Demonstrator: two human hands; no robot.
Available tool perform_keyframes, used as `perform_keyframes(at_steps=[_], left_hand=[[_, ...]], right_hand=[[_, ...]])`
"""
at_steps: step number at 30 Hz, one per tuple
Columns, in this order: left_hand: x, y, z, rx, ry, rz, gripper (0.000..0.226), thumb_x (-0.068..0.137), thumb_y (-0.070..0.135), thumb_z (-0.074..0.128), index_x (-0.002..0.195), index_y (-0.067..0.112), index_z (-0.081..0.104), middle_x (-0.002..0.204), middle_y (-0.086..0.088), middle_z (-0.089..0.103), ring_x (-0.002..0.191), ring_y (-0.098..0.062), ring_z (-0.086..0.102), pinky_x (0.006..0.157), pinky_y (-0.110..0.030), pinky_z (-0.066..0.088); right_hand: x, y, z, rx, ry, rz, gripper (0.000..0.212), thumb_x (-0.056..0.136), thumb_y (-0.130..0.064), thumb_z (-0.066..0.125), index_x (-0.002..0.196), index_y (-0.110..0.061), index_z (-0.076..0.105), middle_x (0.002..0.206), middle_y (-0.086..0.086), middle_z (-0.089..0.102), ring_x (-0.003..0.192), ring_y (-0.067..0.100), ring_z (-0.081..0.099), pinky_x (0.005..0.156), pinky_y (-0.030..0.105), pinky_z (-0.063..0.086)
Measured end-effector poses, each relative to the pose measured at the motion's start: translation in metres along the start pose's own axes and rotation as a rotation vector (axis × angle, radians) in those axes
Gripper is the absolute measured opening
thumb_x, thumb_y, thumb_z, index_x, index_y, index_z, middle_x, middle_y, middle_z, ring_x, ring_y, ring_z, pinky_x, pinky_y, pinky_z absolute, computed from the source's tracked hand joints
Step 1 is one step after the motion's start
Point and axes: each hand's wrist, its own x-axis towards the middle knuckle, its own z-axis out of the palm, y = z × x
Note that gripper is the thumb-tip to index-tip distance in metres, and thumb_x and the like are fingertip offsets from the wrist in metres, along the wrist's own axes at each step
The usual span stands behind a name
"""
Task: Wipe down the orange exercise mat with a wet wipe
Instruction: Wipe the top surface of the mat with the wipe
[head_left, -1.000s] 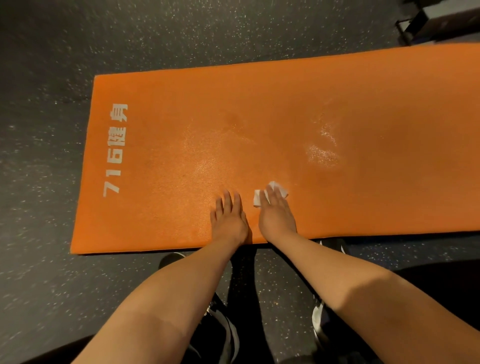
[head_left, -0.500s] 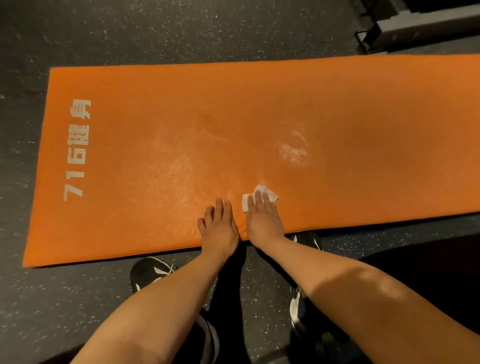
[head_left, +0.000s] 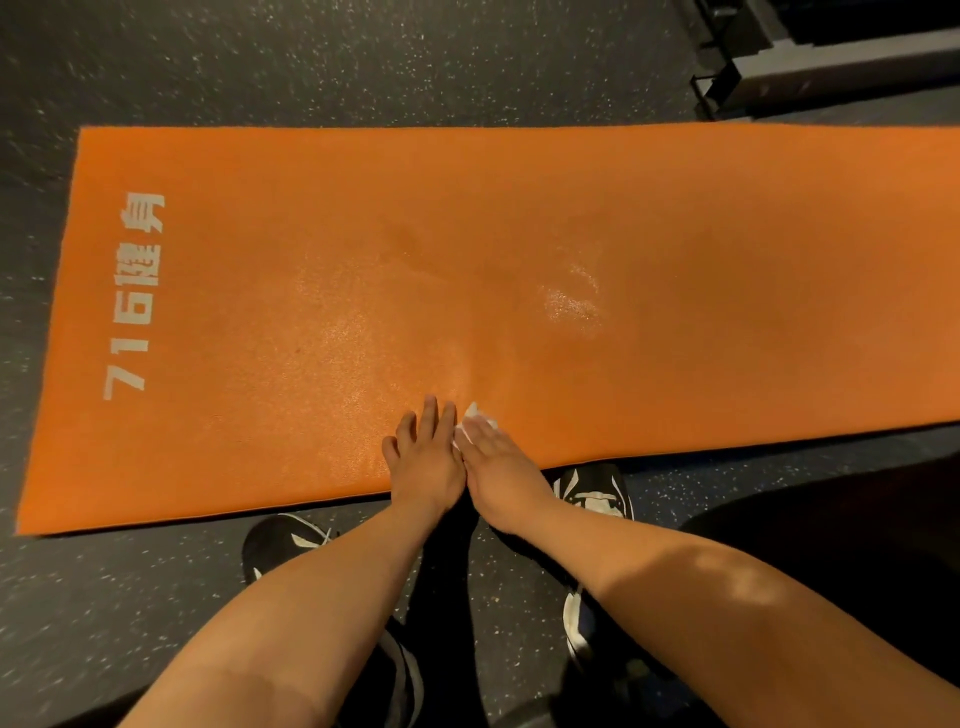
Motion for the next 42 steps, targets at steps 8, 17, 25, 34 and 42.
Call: perform_keyframes(at_steps=[8,17,25,34,42], left_hand=[[0.002,0.0,-0.001,-0.015,0.034,-0.017,0.054,0.107,0.039,0.025,0.159,0.035,0.012,0.169,0.007,-0.003,0.151,-0.029,0.006,0.119,-0.051,0.012],[0.01,-0.006,-0.009,-0.035,0.098,0.003,0.052,0.105,0.034,0.032,0.157,0.036,0.021,0.166,0.006,0.013,0.133,-0.03,0.026,0.107,-0.045,0.024],[0.035,-0.004,-0.028,-0.056,0.147,-0.066,0.055,0.105,0.033,0.034,0.158,0.032,0.019,0.167,-0.001,0.011,0.129,-0.033,0.035,0.103,-0.045,0.027],[0.069,-0.017,-0.046,-0.002,0.183,-0.083,0.057,0.104,0.035,0.036,0.159,0.028,0.019,0.168,-0.004,0.009,0.141,-0.035,0.02,0.115,-0.049,0.019],[0.098,-0.026,-0.062,-0.065,0.293,-0.074,0.051,0.1,0.031,0.049,0.15,0.024,0.04,0.158,-0.01,0.03,0.132,-0.036,0.032,0.109,-0.048,0.021]], right_hand=[[0.018,0.036,-0.022,-0.096,0.016,0.398,0.059,0.11,-0.031,0.021,0.162,-0.018,-0.004,0.169,0.007,-0.011,0.154,0.028,-0.018,0.126,0.044,-0.007],[0.049,0.021,-0.023,-0.14,-0.092,0.184,0.065,0.107,-0.022,0.031,0.162,-0.024,-0.004,0.169,0.0,-0.012,0.154,0.022,-0.018,0.124,0.048,-0.008],[0.081,0.007,-0.026,-0.027,-0.165,0.104,0.06,0.11,-0.024,0.027,0.162,-0.027,-0.003,0.169,-0.001,-0.015,0.154,0.022,-0.019,0.125,0.048,-0.006],[0.123,0.024,-0.04,0.037,-0.015,0.317,0.065,0.107,-0.02,0.03,0.162,-0.026,-0.005,0.169,0.001,-0.017,0.154,0.025,-0.02,0.125,0.05,-0.004],[0.153,0.036,-0.035,-0.059,0.09,0.193,0.065,0.107,-0.021,0.032,0.162,-0.031,-0.001,0.17,-0.003,-0.01,0.155,0.02,-0.015,0.124,0.055,-0.003]])
